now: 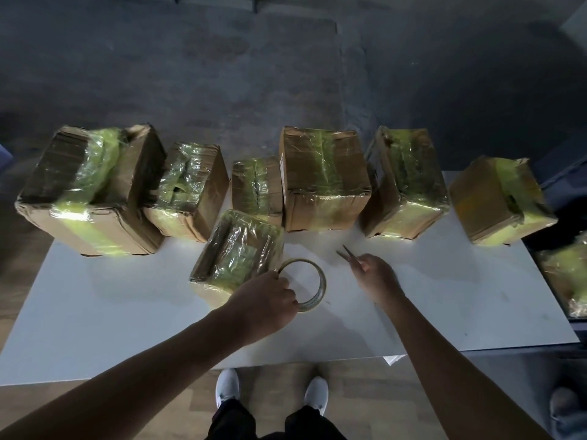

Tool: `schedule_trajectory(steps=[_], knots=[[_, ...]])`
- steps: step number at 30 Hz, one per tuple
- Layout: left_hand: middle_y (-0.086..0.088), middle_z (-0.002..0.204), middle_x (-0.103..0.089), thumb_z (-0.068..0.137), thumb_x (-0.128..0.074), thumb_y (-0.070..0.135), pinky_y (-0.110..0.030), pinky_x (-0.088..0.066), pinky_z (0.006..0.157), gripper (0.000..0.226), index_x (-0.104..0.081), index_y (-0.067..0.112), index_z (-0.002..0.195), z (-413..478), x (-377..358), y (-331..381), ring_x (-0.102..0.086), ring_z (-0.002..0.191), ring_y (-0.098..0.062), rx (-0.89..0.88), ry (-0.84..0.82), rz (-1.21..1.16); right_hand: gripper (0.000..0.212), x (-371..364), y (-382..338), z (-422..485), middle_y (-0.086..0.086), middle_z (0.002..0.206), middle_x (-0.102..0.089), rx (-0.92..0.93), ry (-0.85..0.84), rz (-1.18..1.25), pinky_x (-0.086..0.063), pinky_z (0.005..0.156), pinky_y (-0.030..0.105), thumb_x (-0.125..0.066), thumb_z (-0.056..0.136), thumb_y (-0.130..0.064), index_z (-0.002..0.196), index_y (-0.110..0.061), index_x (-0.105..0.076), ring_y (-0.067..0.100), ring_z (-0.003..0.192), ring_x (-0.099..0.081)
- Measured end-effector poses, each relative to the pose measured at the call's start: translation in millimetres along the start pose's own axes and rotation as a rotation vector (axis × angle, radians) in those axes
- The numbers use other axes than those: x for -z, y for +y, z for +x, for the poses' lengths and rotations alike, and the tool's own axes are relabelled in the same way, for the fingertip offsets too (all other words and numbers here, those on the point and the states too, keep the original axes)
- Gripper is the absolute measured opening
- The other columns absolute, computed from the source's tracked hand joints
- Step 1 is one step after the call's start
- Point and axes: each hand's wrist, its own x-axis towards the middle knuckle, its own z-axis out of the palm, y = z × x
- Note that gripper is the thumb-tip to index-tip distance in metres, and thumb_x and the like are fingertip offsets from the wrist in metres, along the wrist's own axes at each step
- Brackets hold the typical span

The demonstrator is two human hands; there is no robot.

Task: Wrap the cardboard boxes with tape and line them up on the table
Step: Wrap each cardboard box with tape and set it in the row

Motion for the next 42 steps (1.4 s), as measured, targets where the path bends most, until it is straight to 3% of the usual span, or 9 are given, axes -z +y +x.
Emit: schedule_trajectory(steps=[2, 5, 13, 15, 19, 28, 33, 38, 42], knots=[[0.008, 0.056, -0.060, 0.062, -0.081, 0.022, -0.020, -0.047, 0.052, 0.013, -0.068, 0.023, 0.062, -0.2, -2.5, 0.1, -0.059, 0.053, -0.011, -0.018, -0.005, -0.003, 0.032, 3.0, 23.4, -1.5, 0.016, 0.113, -0.057, 0.010, 0.085, -0.423, -0.047, 0.083, 0.034, -0.055, 0.095, -0.025, 0.122, -0.009, -0.058, 0.032, 0.104, -0.055], [0.008, 0.059, -0.062, 0.064, -0.080, 0.022, -0.021, -0.047, 0.052, 0.011, -0.069, 0.024, 0.067, -0.1, -3.8, 0.9, -0.060, 0.051, -0.011, -0.019, 0.006, -0.009, 0.043, 0.8, 44.2, -6.0, 0.015, 0.125, -0.046, -0.078, 0.023, -0.576, -0.047, 0.090, 0.038, -0.051, 0.096, -0.027, 0.135, -0.012, -0.043, 0.031, 0.115, -0.048], [0.007, 0.055, -0.063, 0.063, -0.078, 0.022, -0.019, -0.049, 0.052, 0.011, -0.068, 0.023, 0.064, -4.1, 2.0, -3.5, -0.062, 0.049, -0.011, -0.007, -0.049, 0.002, 0.039, -4.2, 54.3, -5.1, 0.014, 0.124, -0.046, -0.100, 0.013, -0.583, -0.046, 0.092, 0.038, -0.048, 0.098, -0.028, 0.133, -0.012, -0.043, 0.029, 0.117, -0.050], [0.003, 0.070, -0.070, 0.078, -0.067, 0.018, -0.024, -0.052, 0.062, 0.004, -0.069, 0.021, 0.080, -3.1, 3.2, -3.0, -0.067, 0.064, -0.016, -0.029, -0.071, 0.014, 0.039, -3.4, 54.3, -4.2, 0.011, 0.125, -0.047, -0.104, 0.022, -0.646, -0.046, 0.092, 0.038, -0.050, 0.097, -0.027, 0.134, -0.016, -0.042, 0.027, 0.117, -0.049], [-0.007, 0.099, -0.070, 0.095, -0.043, 0.003, -0.037, -0.051, 0.082, 0.024, -0.062, 0.009, 0.107, 1.8, -6.0, -5.1, -0.065, 0.090, -0.029, -0.055, -0.120, 0.017, 0.041, -2.2, 59.1, -0.5, 0.013, 0.120, -0.049, -0.044, 0.026, -0.616, -0.049, 0.088, 0.036, -0.053, 0.096, -0.024, 0.135, -0.017, -0.043, 0.029, 0.110, -0.053], [0.000, 0.079, -0.072, 0.083, -0.061, 0.005, -0.026, -0.046, 0.062, 0.015, -0.067, 0.018, 0.086, 2.3, -4.7, -8.8, -0.069, 0.070, -0.021, -0.027, -0.166, 0.051, 0.043, -1.2, 59.2, 5.9, 0.009, 0.115, -0.054, -0.046, -0.082, -0.776, -0.049, 0.083, 0.034, -0.055, 0.095, -0.034, 0.132, -0.020, -0.038, 0.026, 0.105, -0.058], [0.008, 0.053, -0.064, 0.062, -0.075, 0.016, -0.017, -0.040, 0.050, 0.009, -0.068, 0.022, 0.061, 6.4, 3.5, -4.6, -0.061, 0.045, -0.010, -0.007, -0.173, 0.111, 0.023, 17.4, 31.0, 9.1, 0.010, 0.099, -0.064, 0.065, -0.234, -0.539, -0.042, 0.066, 0.030, -0.055, 0.095, -0.028, 0.109, -0.013, -0.045, 0.028, 0.086, -0.060], [-0.005, 0.077, -0.071, 0.083, -0.052, -0.003, -0.028, -0.038, 0.056, 0.021, -0.070, 0.007, 0.082, 25.8, 6.2, -3.5, -0.069, 0.068, -0.024, 0.022, -0.135, -0.069, 0.025, 62.6, -36.8, 6.9, -0.010, 0.087, -0.058, 0.167, -0.257, -0.434, -0.038, 0.058, 0.022, -0.065, 0.084, -0.030, 0.106, -0.025, -0.052, 0.009, 0.074, -0.055], [-0.009, 0.080, -0.071, 0.083, -0.050, -0.003, -0.031, -0.050, 0.063, 0.021, -0.069, 0.005, 0.083, 33.9, 9.2, -4.0, -0.068, 0.073, -0.029, 0.082, -0.110, -0.146, 0.028, 95.4, -84.1, -12.6, -0.020, 0.080, -0.049, 0.297, -0.314, -0.585, -0.034, 0.056, 0.017, -0.068, 0.079, -0.040, 0.100, -0.031, -0.052, 0.000, 0.072, -0.048]])
